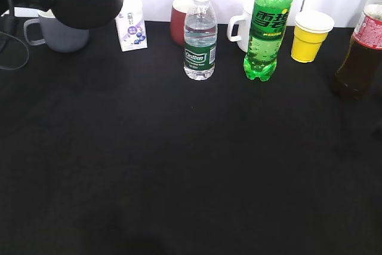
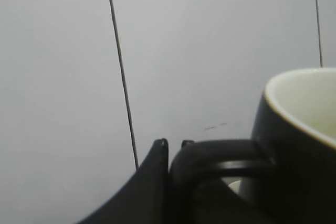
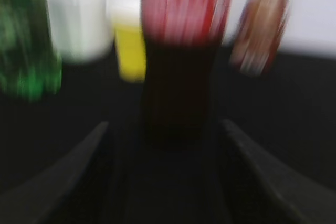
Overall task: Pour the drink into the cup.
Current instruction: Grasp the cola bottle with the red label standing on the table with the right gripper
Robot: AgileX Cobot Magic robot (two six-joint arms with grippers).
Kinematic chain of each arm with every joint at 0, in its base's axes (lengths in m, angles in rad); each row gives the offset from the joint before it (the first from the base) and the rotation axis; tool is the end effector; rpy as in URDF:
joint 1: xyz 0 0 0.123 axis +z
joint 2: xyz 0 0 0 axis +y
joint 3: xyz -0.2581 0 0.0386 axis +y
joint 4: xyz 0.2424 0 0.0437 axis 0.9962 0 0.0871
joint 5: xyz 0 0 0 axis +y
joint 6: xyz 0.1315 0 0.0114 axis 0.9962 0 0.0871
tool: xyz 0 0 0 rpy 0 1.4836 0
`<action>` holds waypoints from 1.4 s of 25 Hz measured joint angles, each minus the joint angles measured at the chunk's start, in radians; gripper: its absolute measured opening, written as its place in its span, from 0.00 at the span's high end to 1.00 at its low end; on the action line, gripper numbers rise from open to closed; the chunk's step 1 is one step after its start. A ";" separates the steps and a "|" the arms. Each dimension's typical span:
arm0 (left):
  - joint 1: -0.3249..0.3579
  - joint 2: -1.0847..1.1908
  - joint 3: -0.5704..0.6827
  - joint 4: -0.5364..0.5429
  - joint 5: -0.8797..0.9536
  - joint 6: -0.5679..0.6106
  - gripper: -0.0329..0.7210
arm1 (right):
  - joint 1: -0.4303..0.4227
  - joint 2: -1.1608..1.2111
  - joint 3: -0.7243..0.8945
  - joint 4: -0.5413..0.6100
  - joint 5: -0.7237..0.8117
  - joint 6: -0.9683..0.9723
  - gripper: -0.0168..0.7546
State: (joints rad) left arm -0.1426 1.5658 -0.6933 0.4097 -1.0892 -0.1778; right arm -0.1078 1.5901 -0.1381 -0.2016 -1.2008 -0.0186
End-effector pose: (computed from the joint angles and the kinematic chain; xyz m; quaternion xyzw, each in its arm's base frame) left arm 0.3356 -0.0952 0.2563 0.1909 0.5830 -0.1563 0.7741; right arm 0.2447 -0.0017 0.1226 -0.0545 0.7620 0.0073 0.6453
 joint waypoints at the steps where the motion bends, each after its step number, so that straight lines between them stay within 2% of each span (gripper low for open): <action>1: 0.000 0.000 0.000 0.000 0.000 0.000 0.91 | 0.000 0.078 -0.009 0.008 0.000 0.019 0.37; 5: 0.000 0.000 0.000 0.000 0.000 0.000 0.91 | 0.000 0.175 -0.067 0.035 -0.005 0.194 0.37; 11: 0.000 0.000 0.000 0.000 0.000 0.000 0.91 | 0.000 0.175 -0.118 0.013 -0.007 0.217 0.37; 12: 0.000 0.000 0.000 0.000 0.000 0.000 0.91 | 0.000 0.175 -0.139 0.009 -0.007 0.211 0.35; 14: 0.000 0.000 0.000 0.000 0.000 0.000 0.91 | 0.000 0.182 -0.207 -0.028 -0.007 0.183 0.23; 16: 0.000 0.000 0.000 0.000 0.000 0.000 0.91 | 0.000 0.227 -0.262 -0.043 -0.011 0.182 0.20; 19: 0.000 0.000 0.000 0.000 0.000 0.000 0.91 | 0.000 0.313 -0.301 -0.044 -0.011 0.182 0.19; 29: 0.000 0.000 0.000 0.010 -0.004 0.000 0.91 | 0.000 0.393 -0.465 -0.067 -0.014 0.212 0.20; 35: 0.000 0.000 0.000 0.014 -0.004 0.000 0.91 | 0.000 0.455 -0.501 -0.071 -0.013 0.235 0.21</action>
State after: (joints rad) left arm -0.1426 1.5658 -0.6933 0.4238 -1.0932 -0.1778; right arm -0.1078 2.0452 -0.6388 -0.2725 -1.2142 0.2162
